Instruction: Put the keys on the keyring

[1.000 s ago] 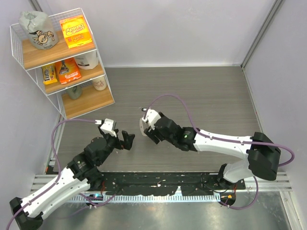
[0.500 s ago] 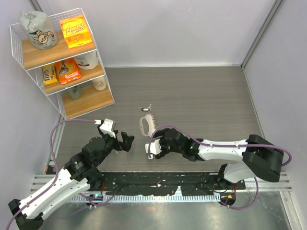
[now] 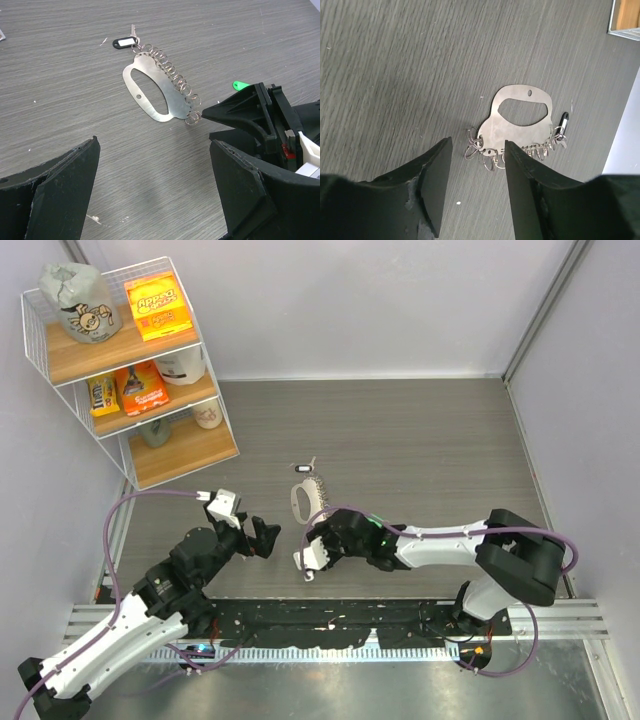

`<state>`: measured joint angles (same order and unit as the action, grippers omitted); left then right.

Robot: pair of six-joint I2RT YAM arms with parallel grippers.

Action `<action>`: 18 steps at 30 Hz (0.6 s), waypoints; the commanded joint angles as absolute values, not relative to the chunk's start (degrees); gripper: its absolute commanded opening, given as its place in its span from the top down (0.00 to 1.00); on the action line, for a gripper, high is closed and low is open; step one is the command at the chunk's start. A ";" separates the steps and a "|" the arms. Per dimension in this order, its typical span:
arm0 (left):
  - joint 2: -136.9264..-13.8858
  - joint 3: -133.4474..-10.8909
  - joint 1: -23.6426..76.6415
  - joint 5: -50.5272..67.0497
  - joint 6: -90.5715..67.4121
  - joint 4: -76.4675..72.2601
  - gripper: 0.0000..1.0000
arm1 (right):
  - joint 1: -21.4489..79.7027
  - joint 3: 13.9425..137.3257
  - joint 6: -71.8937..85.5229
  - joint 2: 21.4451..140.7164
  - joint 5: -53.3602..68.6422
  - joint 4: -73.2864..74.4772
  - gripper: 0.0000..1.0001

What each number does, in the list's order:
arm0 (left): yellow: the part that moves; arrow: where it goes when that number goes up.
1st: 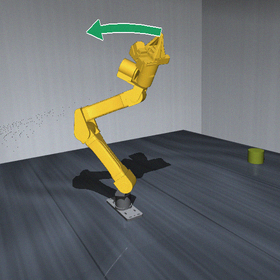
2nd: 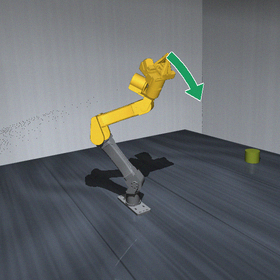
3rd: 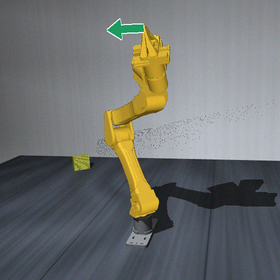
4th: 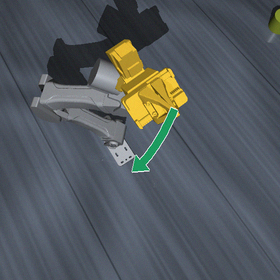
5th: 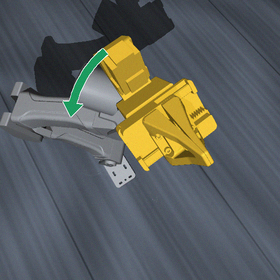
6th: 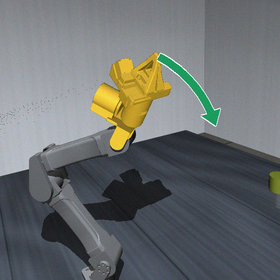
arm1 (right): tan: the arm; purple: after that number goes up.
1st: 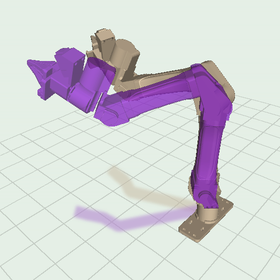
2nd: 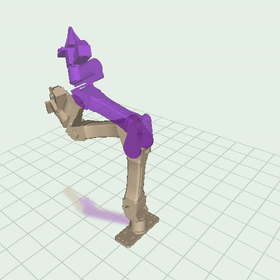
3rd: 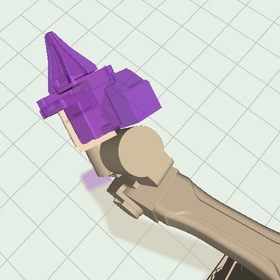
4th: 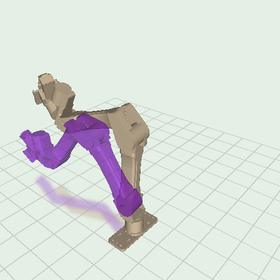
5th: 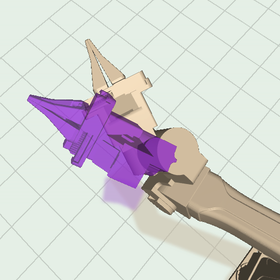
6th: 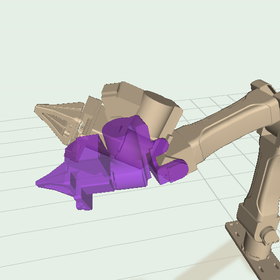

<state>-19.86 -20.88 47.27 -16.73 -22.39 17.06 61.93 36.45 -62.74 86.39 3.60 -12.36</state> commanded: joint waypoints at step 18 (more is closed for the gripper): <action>-18.90 -20.74 47.46 -16.87 -22.85 15.82 0.01 | 60.03 43.41 -70.05 93.69 1.67 -8.79 0.60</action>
